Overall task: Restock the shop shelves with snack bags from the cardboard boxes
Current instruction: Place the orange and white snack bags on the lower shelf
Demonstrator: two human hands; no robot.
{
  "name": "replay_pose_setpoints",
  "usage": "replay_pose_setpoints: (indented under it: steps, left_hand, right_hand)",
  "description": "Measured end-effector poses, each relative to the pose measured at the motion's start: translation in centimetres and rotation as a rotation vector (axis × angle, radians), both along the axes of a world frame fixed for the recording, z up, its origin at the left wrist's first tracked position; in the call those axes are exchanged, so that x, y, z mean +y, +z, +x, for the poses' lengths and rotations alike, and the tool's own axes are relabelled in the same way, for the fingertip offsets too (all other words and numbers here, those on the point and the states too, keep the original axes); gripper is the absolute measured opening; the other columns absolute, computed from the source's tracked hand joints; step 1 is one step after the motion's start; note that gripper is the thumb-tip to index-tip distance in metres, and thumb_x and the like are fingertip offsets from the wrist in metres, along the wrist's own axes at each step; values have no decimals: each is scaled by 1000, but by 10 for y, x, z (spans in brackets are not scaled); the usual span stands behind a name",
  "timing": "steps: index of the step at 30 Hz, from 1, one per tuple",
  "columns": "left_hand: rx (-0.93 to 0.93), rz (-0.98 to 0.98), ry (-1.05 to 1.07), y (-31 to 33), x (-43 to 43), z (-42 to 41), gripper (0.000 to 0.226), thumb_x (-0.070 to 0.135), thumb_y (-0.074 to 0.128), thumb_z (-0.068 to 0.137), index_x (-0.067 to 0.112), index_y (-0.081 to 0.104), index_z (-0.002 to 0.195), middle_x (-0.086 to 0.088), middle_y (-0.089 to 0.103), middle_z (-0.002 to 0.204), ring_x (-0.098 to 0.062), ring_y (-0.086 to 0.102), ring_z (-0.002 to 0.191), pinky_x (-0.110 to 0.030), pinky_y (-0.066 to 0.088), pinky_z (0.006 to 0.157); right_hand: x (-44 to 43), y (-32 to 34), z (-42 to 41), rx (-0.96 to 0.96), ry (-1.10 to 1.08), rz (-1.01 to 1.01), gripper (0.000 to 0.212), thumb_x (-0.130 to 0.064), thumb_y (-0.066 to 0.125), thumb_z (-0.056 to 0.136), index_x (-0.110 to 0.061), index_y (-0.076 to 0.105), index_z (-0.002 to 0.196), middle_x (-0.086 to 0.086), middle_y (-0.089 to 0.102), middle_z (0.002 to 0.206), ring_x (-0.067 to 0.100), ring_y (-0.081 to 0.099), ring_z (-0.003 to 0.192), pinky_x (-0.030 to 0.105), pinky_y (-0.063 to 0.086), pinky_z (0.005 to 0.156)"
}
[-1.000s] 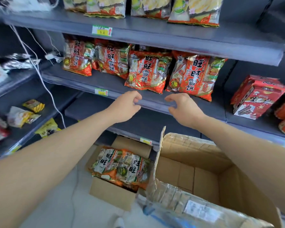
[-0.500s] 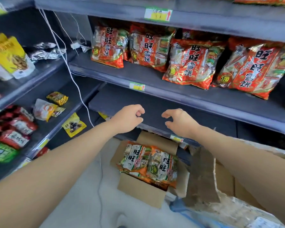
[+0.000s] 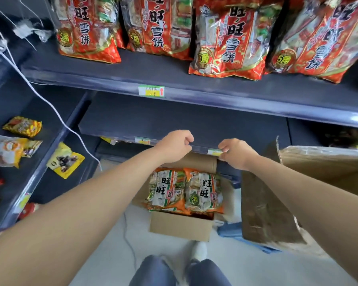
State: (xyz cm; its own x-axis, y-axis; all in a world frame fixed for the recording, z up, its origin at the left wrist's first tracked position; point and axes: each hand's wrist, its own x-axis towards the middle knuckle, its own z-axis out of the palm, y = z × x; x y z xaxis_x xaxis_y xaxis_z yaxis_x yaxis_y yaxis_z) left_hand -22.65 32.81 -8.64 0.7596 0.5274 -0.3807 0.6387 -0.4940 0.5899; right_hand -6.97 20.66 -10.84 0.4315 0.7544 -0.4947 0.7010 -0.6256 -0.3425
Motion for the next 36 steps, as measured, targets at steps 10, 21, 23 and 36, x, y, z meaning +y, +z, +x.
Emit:
replay_pose_setpoints:
  steps: [10,21,23,36]
  left_hand:
    - [123,-108,-78,-102,25,29,28,17,52,96,12,56,122,-5,58,123,-21,56,111,-28,42,90]
    - [268,-75,-250,-258,33,63,23,11,56,93,5,60,115,-9,57,118,-26,55,108,-32,44,91]
    - [331,-37,-293,-291,33,69,24,12,52,95,0,60,114,-8,57,101,-24,57,91,-32,47,81]
    - [573,-40,-290,-438,21,93,59,42,52,95,-2,43,133,-23,54,115,-34,62,104,-40,54,92]
  right_hand:
    - [4,-103,-2,-83,69,-350,36,-6,41,96,-6,58,127,12,53,131,28,47,126,33,49,94]
    - [3,-240,-1,19,-448,-255,41,-7,40,96,-6,46,137,17,53,135,32,52,122,34,46,94]
    - [1,-278,5,34,-467,-236,42,-6,41,97,-7,43,139,16,51,136,31,51,123,35,46,94]
    - [-18,-440,25,95,-532,-219,51,-45,30,101,-13,42,138,12,50,134,25,54,115,33,44,94]
